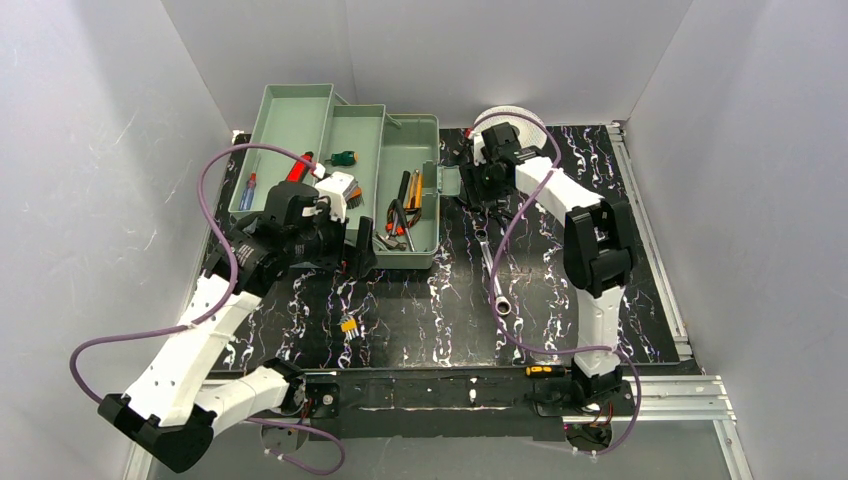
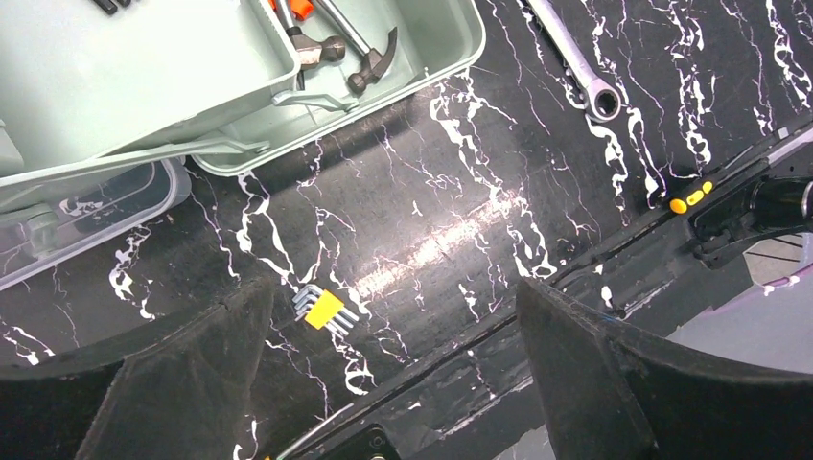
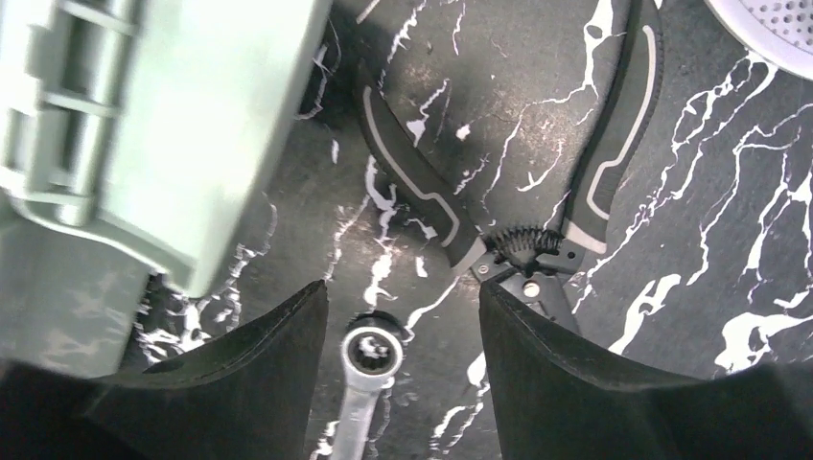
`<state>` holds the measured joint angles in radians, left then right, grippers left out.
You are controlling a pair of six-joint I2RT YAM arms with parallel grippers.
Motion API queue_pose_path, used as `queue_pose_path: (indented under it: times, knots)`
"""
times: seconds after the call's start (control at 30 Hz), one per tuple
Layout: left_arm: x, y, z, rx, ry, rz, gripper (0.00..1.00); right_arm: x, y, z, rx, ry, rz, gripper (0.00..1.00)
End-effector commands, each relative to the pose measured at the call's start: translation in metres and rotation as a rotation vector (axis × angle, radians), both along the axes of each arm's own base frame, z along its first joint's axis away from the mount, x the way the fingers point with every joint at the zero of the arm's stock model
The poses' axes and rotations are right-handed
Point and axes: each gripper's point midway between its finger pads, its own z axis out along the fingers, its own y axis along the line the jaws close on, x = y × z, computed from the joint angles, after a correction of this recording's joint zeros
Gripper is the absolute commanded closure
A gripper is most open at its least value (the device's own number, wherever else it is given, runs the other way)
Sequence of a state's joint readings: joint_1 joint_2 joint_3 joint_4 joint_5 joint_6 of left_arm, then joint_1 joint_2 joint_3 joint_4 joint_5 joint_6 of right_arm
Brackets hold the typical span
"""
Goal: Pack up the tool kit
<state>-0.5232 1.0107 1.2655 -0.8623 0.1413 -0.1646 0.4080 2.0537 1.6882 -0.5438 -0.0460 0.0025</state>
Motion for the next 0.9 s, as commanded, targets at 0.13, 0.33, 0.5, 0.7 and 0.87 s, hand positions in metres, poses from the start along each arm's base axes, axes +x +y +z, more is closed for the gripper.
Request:
queue_pose_path:
  times: [0.13,0.33,0.5,0.7,0.87]
  knots:
    - [0.005,0.004,0.001,0.045,-0.029,-0.012,0.02,0.018,-0.009,-0.016,-0.100,-0.017,0.180,0.33]
    - [0.008,0.004,0.001,0.051,-0.034,-0.018,0.02,0.013,-0.011,-0.041,-0.121,0.067,0.193,0.35]
    - [0.009,0.002,0.000,0.056,-0.037,-0.030,0.02,0.013,-0.017,-0.059,-0.188,0.160,0.183,0.44]
    - [0.012,0.001,0.001,0.064,-0.050,-0.046,0.02,-0.004,-0.029,-0.080,-0.299,0.257,0.178,0.54]
    - [0.014,0.000,-0.001,0.076,-0.052,-0.066,0.02,-0.010,-0.035,-0.059,-0.292,0.199,0.151,0.79]
